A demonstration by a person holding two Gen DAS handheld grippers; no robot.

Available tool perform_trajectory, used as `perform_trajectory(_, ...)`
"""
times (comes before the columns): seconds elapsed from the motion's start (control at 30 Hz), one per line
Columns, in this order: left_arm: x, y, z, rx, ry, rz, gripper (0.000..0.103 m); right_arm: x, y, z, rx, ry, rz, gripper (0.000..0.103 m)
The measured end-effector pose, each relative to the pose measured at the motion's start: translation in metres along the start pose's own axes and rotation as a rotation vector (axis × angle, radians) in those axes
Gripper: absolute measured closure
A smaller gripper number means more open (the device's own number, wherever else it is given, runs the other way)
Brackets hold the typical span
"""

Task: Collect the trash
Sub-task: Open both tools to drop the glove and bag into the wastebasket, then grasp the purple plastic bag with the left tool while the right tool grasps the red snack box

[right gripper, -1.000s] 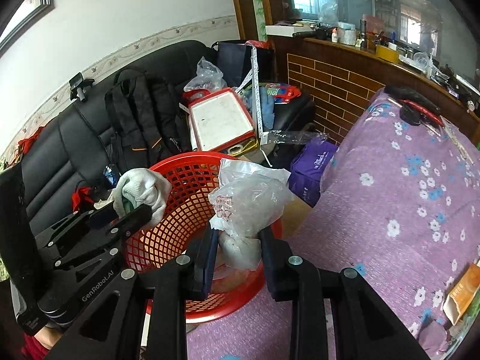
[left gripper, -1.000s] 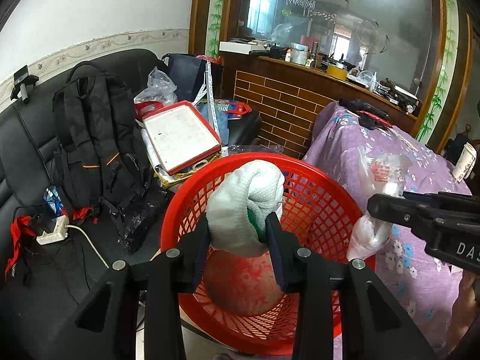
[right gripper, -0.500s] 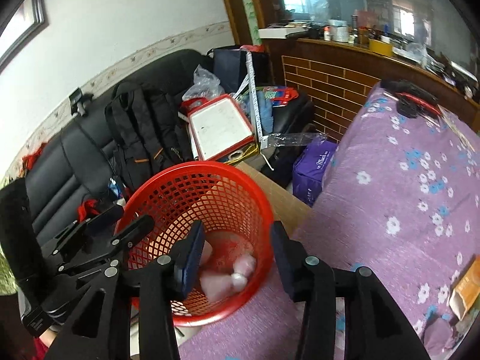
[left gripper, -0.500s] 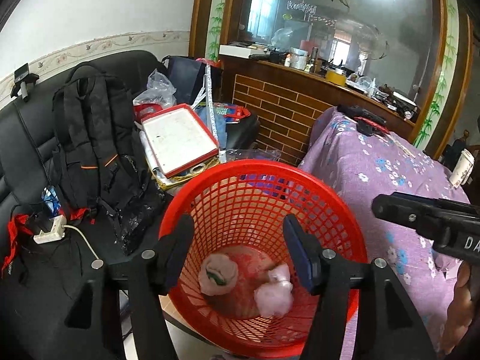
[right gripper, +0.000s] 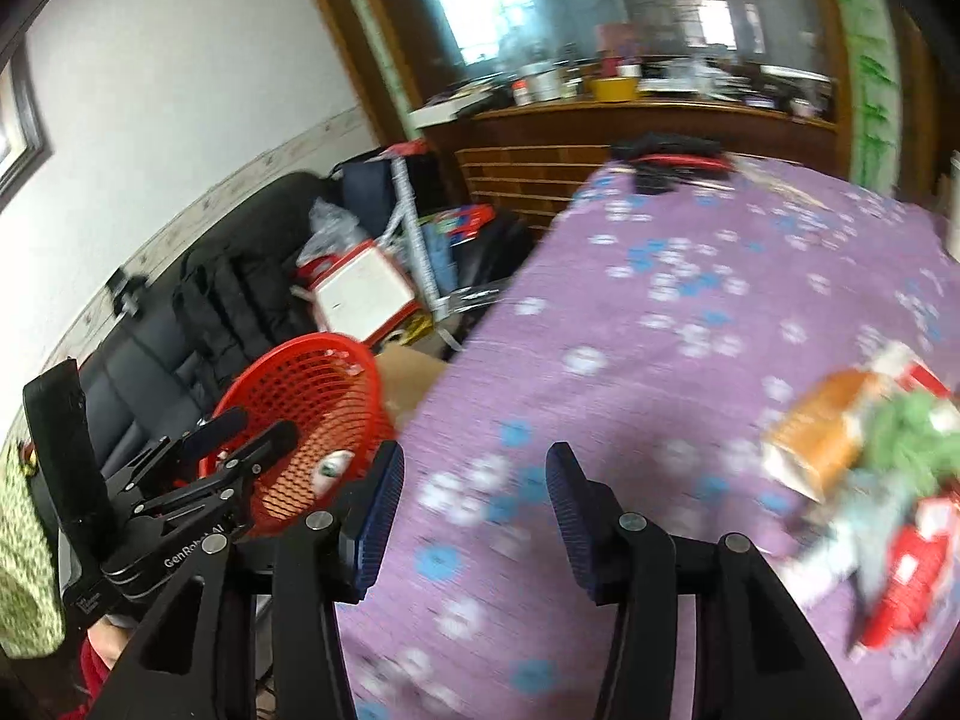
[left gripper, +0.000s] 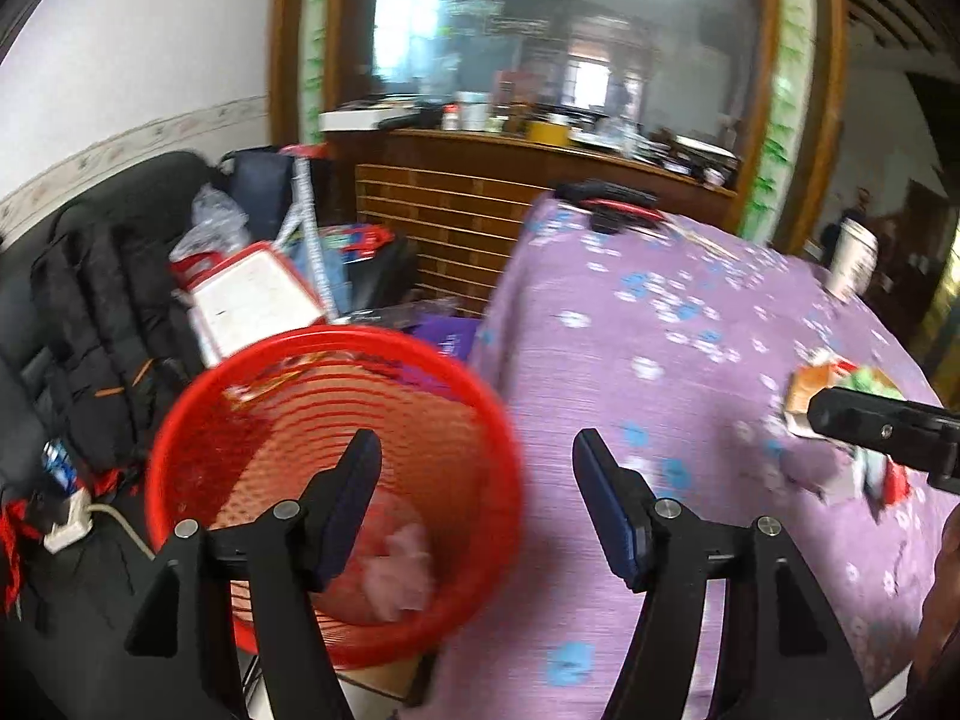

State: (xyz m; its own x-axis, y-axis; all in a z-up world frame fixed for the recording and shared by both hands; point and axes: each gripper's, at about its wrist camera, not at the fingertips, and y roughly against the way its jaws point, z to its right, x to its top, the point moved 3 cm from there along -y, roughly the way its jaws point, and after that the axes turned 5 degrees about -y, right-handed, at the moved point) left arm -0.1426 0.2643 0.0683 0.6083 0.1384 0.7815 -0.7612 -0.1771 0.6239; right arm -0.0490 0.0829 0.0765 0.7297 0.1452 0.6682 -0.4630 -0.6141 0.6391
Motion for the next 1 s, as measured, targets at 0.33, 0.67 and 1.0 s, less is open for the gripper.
perform_trajectory(0.33, 0.007, -0.017, 0.134, -0.251, -0.194, -0.093, 0.034, -0.021, 0.089, 0.138, -0.134, -0.244, 0.116, 0.049)
perform_trajectory(0.67, -0.002, -0.053, 0.231, -0.314, -0.37, -0.161, 0.034, -0.042, 0.121, 0.21, -0.172, -0.386, 0.16, 0.049)
perform_trajectory(1.0, 0.004, -0.09, 0.235, -0.388, -0.343, -0.157, 0.034, -0.057, 0.099, 0.242, -0.137, -0.469, 0.109, 0.049)
